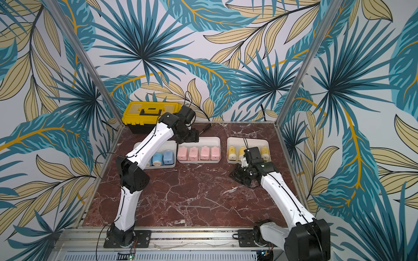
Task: Place the pencil sharpeners by color into the storage box
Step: Reset both arms
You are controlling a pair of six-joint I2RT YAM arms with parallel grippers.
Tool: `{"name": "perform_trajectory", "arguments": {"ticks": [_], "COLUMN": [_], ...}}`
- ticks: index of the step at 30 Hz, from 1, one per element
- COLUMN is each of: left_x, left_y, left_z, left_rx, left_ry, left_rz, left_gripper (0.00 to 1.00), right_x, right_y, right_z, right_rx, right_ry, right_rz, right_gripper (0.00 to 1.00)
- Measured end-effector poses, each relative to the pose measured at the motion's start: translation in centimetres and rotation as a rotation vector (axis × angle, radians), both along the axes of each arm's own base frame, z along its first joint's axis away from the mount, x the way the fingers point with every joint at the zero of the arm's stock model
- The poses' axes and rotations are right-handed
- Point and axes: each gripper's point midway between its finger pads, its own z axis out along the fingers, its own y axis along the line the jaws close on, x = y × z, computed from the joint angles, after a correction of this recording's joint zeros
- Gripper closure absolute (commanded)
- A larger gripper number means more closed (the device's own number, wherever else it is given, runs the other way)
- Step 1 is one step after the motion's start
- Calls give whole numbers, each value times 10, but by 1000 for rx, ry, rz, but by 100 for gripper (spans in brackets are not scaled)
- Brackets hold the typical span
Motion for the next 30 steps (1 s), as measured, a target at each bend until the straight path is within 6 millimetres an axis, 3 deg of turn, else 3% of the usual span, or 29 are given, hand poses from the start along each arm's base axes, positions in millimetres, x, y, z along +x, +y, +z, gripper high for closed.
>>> {"name": "perform_trajectory", "arguments": {"ticks": [2,5,7,14,19,25,30], "left_x": [0,-2,-2,0,-3,-22,-45], "left_y": [6,18,29,72,120,189,228], "left_z": [11,21,25,36,43,40,38], "left_rx": [0,23,49,164,241,298,370], "left_ry": [-26,-54,-70,-128,-157,-235,-373], "left_rz": [10,24,38,101,189,321,392], "left_gripper": [4,1,0,1,1,0,1], "right_x": [5,12,18,41,52,66,81], "right_y": [0,-1,-2,-5,-14,-31,-52], "right_z": [4,11,16,32,41,44,51], "right_rx": [-9,-28,-42,-91,-156,-275,-403], "right_ry": [-12,-29,-42,-90,-141,-215,-318], "right_rz": [6,13,20,31,31,21,-24], "right_gripper": [60,28,1,1,1,1,1]}}
